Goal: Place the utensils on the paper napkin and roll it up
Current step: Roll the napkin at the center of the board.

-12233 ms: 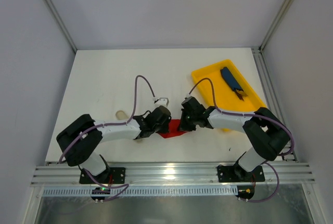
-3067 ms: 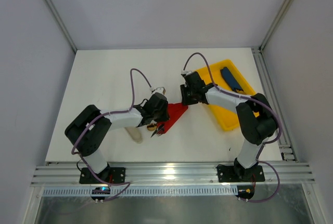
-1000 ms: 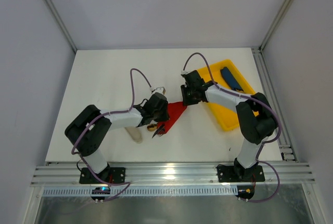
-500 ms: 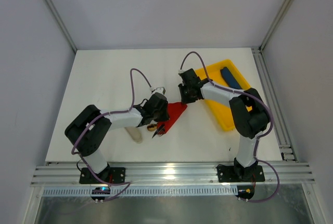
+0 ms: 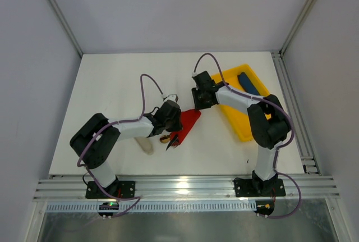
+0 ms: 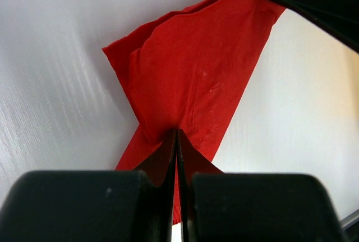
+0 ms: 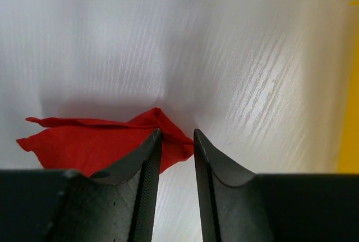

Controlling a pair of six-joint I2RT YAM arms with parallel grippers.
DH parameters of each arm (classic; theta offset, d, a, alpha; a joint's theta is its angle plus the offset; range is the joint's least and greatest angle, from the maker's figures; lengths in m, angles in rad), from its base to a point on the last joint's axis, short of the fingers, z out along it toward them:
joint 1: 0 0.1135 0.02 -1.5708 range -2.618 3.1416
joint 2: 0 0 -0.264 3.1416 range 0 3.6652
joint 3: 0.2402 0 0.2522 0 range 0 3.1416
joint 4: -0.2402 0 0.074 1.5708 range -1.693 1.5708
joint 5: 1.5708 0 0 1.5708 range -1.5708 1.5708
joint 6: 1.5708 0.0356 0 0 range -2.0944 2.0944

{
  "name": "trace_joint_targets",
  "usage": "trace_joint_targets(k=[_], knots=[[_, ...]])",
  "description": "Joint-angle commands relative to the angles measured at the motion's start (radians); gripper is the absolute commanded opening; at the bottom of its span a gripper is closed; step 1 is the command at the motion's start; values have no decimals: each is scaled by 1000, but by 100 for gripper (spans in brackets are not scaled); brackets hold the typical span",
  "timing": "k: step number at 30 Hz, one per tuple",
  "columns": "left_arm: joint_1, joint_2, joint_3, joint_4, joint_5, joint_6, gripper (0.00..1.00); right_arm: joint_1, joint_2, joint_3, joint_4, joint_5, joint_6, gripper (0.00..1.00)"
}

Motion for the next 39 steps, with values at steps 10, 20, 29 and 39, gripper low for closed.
trace_joint_targets(k=[10, 20, 29, 39], knots=[[-1, 10, -11, -21, -13, 13, 0, -5, -178, -79, 123, -285, 84, 17], [-3, -1, -14, -21, -22, 14, 0, -5, -51, -117, 243, -463, 187, 4], [-3, -1, -11, -23, -22, 14, 0, -3, 13, -98, 208, -383, 186, 4], [-1, -3, -12, -23, -22, 14, 0, -5, 75, -48, 125, -296, 201, 4]])
